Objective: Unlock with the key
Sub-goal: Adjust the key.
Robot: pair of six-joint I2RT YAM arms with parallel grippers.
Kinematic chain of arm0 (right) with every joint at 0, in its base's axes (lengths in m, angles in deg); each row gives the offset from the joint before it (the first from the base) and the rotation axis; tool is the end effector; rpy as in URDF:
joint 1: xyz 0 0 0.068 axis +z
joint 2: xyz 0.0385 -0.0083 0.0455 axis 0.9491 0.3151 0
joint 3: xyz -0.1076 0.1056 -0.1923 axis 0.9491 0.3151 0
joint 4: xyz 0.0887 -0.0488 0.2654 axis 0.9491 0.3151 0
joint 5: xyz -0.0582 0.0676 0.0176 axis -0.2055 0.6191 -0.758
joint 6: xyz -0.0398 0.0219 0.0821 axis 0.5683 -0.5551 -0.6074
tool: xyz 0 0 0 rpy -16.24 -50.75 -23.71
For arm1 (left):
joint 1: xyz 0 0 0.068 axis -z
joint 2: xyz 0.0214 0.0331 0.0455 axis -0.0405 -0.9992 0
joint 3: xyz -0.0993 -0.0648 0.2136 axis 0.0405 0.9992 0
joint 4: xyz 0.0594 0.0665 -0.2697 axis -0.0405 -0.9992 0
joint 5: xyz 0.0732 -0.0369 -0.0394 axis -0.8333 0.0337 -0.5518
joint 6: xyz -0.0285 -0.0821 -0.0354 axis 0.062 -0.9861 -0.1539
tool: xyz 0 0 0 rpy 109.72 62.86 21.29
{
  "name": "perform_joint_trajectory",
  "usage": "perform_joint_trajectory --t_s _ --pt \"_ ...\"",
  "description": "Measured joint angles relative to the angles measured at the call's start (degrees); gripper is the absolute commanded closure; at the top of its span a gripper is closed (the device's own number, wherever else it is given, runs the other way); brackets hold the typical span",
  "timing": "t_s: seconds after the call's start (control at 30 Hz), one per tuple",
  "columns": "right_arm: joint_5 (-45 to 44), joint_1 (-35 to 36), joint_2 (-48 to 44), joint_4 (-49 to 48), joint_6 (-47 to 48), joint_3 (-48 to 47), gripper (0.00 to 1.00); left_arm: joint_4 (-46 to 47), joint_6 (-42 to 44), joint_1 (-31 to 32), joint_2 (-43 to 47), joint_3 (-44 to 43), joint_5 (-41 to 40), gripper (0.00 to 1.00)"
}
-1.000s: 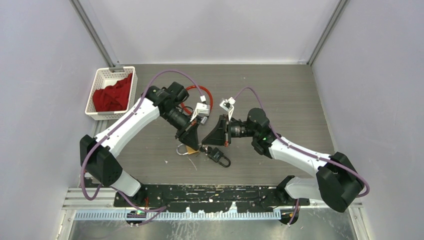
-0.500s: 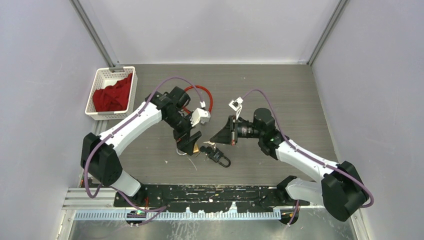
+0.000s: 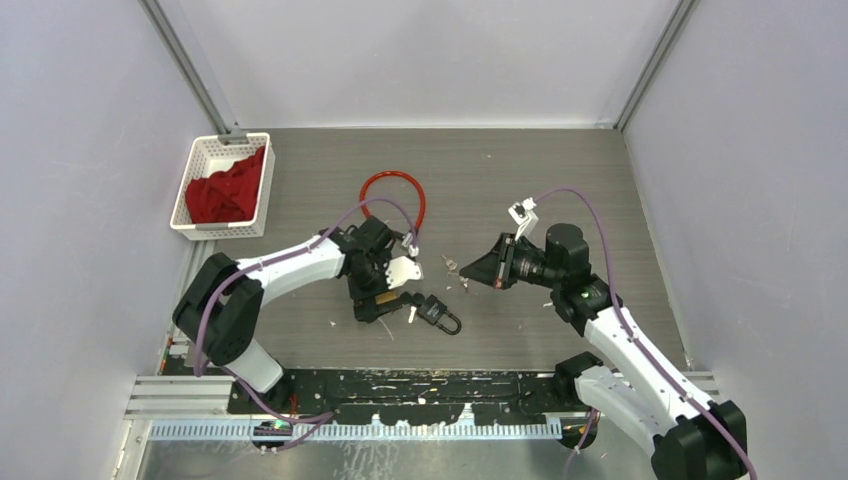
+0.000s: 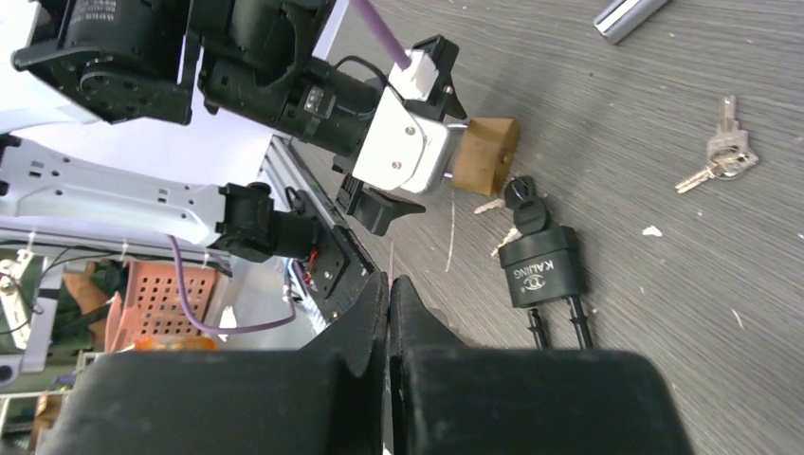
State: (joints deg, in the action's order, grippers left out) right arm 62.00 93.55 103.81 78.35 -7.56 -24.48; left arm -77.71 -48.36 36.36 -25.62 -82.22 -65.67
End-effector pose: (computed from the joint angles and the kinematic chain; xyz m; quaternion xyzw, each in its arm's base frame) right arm 0.2309 0.1522 0.2222 -0.0957 0.7814 0.5174 0.3354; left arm 0.2336 -0.2125 0.0941 0.5915 0.7904 -0.1233 0.1015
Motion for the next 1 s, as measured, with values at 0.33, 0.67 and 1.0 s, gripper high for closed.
perform_joint_trajectory --t_s 0.33,0.67,1.0 --pt "-3.78 -0.31 -1.29 7.41 2.51 0.0 0.99 4.9 7.26 1.36 10.29 9.64 -4.44 0.13" --pt "-3.96 -0.31 0.39 8.33 3.3 -0.46 0.99 5.14 10.62 3.3 12.04 11.02 -1.07 0.45" --pt "-3.65 -0.31 0.96 8.48 3.63 -1.79 0.99 6.54 11.56 3.48 5.46 10.62 -3.19 0.57"
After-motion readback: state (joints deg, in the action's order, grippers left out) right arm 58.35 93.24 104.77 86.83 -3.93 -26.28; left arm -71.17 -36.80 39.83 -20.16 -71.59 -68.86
